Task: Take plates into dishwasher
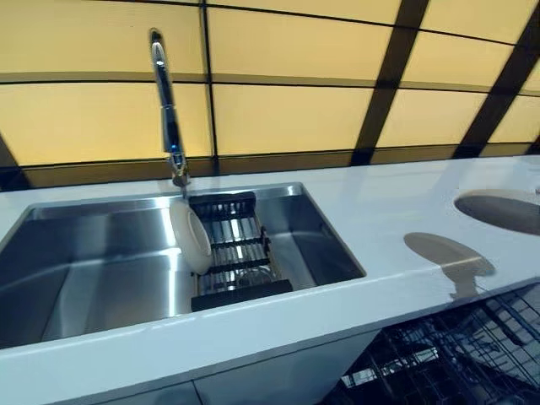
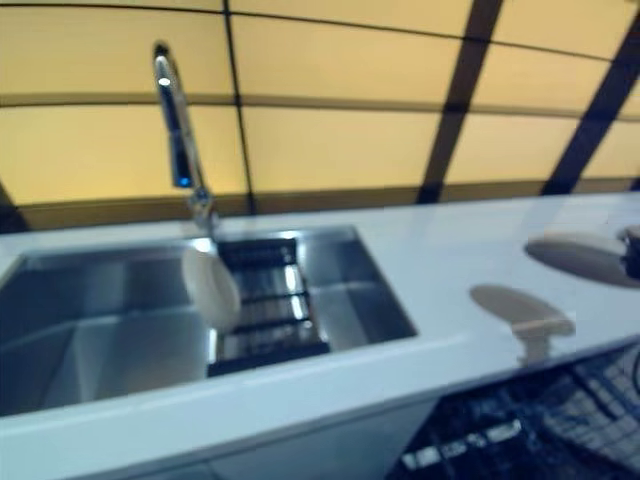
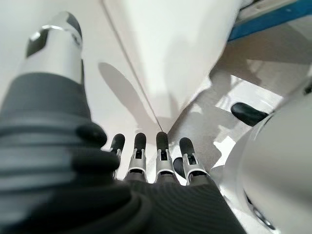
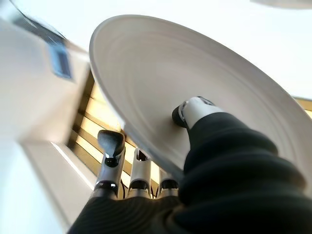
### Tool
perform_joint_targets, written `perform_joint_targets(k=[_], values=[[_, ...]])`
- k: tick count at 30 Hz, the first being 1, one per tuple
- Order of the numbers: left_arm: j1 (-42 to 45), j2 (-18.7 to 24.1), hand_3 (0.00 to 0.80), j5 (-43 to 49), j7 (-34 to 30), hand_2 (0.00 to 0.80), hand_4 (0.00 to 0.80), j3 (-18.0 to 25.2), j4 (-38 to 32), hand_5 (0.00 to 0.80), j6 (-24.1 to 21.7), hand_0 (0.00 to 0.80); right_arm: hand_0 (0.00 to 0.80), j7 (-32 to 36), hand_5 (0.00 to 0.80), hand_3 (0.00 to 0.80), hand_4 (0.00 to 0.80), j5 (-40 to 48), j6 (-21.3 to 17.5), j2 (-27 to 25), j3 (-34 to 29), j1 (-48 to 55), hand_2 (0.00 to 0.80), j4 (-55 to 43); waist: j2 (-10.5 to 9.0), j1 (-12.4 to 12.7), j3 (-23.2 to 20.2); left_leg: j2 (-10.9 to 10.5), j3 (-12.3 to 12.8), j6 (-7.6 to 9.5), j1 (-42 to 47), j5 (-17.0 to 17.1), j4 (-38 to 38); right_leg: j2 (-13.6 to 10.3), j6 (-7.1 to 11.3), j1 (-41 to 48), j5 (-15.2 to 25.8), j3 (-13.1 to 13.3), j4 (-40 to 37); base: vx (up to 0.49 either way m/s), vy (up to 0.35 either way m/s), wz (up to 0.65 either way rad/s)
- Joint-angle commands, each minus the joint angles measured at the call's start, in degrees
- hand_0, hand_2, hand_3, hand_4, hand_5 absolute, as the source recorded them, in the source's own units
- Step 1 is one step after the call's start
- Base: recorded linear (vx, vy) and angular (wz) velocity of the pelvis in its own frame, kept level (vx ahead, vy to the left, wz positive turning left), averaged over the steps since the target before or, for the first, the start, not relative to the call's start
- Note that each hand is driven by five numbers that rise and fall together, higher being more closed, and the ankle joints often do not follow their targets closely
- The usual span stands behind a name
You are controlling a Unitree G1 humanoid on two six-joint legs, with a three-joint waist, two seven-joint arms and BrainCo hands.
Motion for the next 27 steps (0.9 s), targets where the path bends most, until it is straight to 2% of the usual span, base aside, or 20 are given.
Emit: perform_joint_targets(k=[1,6,11,14,23,27], values=[[-2.2,2.4,0.0,1.0,0.3,0.0,0.0,-0.3,2.7,0.0,-0.3,0.0,0.8,0.5,0.8,0.8,0.8,4.3,2.2,-0.6,-6.4,0.1,0.8,2.1,-2.73,1.7,-1.7,-0.8,-1.6,1.35,4.2,-6.0,0.2,-0.1,5.36,-3.7,6.9,0.3,0.0,0.022,-0.07,-0.2],[-2.6,3.0,0.0,1.5,0.7,0.0,0.0,0.3,2.9,0.0,-0.4,0.0,0.8,4.7,0.8,0.8,0.8,10.1,4.4,2.3,-14.0,8.2,0.8,1.8,-2.29,0.4,-1.7,-0.3,-0.5,1.09,4.4,-6.1,0.2,0.3,5.17,-4.0,6.8,0.8,0.0,0.011,-0.064,-0.15],[-3.3,3.4,0.0,2.0,0.8,0.0,0.0,0.7,3.1,0.0,0.4,0.0,0.8,8.8,0.8,0.8,0.8,14.4,7.3,6.8,-20.3,14.0,0.8,-3.2,-1.71,-1.1,-1.2,0.1,0.2,0.79,4.5,-5.8,0.2,0.6,4.9,-4.1,6.9,1.1,0.0,-0.005,-0.054,-0.06],[-3.6,3.2,0.0,2.2,0.8,0.0,0.0,0.8,3.2,0.0,0.4,0.0,0.8,12.0,0.8,0.8,0.8,15.7,9.6,9.2,-21.9,15.9,0.8,-5.5,-1.35,-1.9,-1.1,0.2,0.7,0.71,4.7,-5.8,0.2,0.8,4.77,-4.1,6.8,1.1,0.0,0.002,-0.018,-0.03],[-3.2,2.4,0.0,2.0,1.1,0.0,0.0,1.0,2.9,0.0,-0.6,0.0,0.8,17.1,0.8,0.8,0.8,16.5,12.6,15.4,-24.8,21.0,0.8,-9.5,-0.73,-3.3,-0.9,0.5,2.1,0.46,5.1,-5.8,0.2,1.0,4.76,-4.2,6.9,1.0,0.1,0.002,-0.006,-0.03],[-3.1,2.2,0.0,2.0,1.3,0.0,0.0,1.2,2.9,0.0,-0.9,0.0,0.8,17.0,0.8,0.8,0.8,15.7,12.5,18.7,-24.3,22.2,0.8,-10.0,-0.66,-3.4,-0.9,0.5,2.4,0.5,5.3,-5.9,0.2,1.0,4.81,-4.2,7.0,0.9,0.1,0.004,-0.011,-0.03]])
